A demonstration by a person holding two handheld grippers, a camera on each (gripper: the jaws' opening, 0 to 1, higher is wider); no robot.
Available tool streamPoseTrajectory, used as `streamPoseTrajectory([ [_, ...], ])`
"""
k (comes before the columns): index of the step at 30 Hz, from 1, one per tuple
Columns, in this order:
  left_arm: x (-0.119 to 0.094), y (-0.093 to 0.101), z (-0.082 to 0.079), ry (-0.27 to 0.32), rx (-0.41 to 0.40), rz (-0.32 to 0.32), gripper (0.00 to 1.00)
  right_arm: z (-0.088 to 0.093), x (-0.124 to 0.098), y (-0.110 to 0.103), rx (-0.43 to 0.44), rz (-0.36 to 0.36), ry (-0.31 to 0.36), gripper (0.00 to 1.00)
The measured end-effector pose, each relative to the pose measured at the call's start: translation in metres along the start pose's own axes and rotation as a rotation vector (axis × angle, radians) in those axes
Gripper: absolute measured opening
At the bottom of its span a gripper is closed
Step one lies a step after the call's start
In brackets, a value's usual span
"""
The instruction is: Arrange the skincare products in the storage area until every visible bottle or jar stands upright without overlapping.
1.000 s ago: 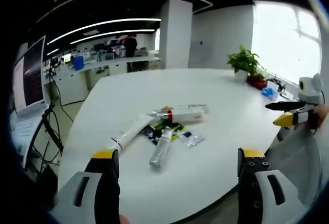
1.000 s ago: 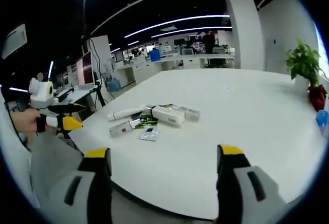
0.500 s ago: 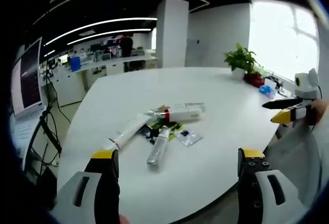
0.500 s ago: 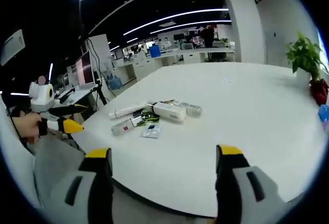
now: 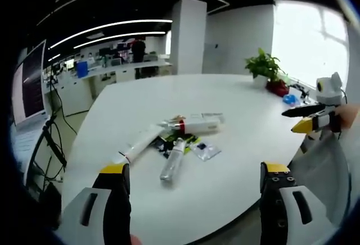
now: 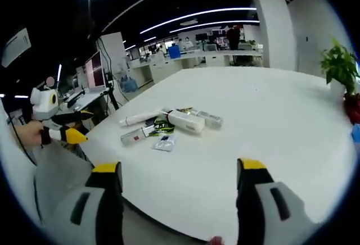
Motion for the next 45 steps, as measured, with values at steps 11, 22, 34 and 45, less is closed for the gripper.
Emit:
streamPoseTrajectory([
  [11, 0.0, 0.0, -0.001, 0.004, 0.001, 0.003, 0.95, -0.008, 0.013, 0.014, -0.057, -0.037, -0.036, 0.84],
  [22, 0.0, -0.002, -0.001, 0.009, -0.008, -0.003, 0.95, -0.023, 0.037, 0.021, -0.127, -0.088, -0.059, 0.84],
  [34, -0.001, -0.003, -0.002, 0.018, -0.026, -0.014, 0.94, -0.049, 0.078, 0.038, -0.223, -0.151, -0.088, 0.81],
  [45, 0.0, -0.005, -0.001, 0.008, -0.031, -0.019, 0.94, -0.061, 0.117, 0.049, -0.307, -0.222, -0.147, 0.78],
])
Point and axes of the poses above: the point that each gripper's makers call its tool centre point, and the gripper's own axes: x roughly forward along the fingers, y roughly to its right, z roughly out of its underside, the point moved 5 cm from there along -x, roughly backward along the fingers, and after that the axes turned 8 degrees about y, right-handed, at the moved point
